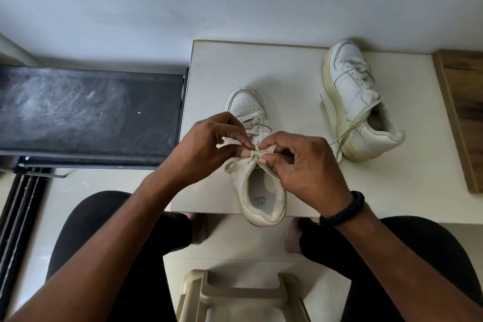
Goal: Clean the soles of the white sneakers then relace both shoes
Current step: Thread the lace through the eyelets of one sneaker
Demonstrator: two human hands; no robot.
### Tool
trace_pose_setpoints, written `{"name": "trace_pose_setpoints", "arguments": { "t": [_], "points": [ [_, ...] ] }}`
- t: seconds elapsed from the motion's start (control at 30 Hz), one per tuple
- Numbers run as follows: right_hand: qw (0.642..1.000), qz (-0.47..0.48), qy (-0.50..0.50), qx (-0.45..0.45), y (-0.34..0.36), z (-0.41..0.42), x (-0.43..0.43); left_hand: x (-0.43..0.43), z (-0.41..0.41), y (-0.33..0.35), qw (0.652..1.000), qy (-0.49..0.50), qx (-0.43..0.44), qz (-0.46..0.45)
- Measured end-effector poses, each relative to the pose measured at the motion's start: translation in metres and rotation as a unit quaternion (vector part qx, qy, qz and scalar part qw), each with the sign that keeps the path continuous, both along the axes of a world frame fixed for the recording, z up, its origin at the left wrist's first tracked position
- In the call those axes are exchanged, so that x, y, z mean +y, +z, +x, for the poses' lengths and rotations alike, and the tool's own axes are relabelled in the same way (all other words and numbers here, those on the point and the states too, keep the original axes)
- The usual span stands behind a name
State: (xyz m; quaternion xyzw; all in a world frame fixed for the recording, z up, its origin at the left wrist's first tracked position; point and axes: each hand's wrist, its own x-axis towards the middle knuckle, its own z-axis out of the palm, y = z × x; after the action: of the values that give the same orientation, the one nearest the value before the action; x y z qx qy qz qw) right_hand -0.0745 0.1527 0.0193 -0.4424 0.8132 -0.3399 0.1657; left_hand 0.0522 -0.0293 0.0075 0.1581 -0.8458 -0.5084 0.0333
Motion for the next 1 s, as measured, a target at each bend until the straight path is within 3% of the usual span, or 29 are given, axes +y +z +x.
{"name": "trace_pose_setpoints", "arguments": {
  "t": [0.23, 0.33, 1.0],
  "points": [
    [0.993, 0.088, 0.011, -0.072, 0.009, -0.019, 0.012, -0.018, 0.010, 0.002, 0.997, 0.037, 0.000, -0.062],
    [0.991, 0.108, 0.014, -0.080, 0.011, -0.021, 0.014, -0.024, 0.014, 0.003, 0.997, 0.069, 0.005, -0.031],
    [0.995, 0.054, 0.011, -0.082, 0.009, -0.015, 0.011, -0.009, 0.003, -0.004, 0.999, 0.017, -0.031, -0.037]
  ]
}}
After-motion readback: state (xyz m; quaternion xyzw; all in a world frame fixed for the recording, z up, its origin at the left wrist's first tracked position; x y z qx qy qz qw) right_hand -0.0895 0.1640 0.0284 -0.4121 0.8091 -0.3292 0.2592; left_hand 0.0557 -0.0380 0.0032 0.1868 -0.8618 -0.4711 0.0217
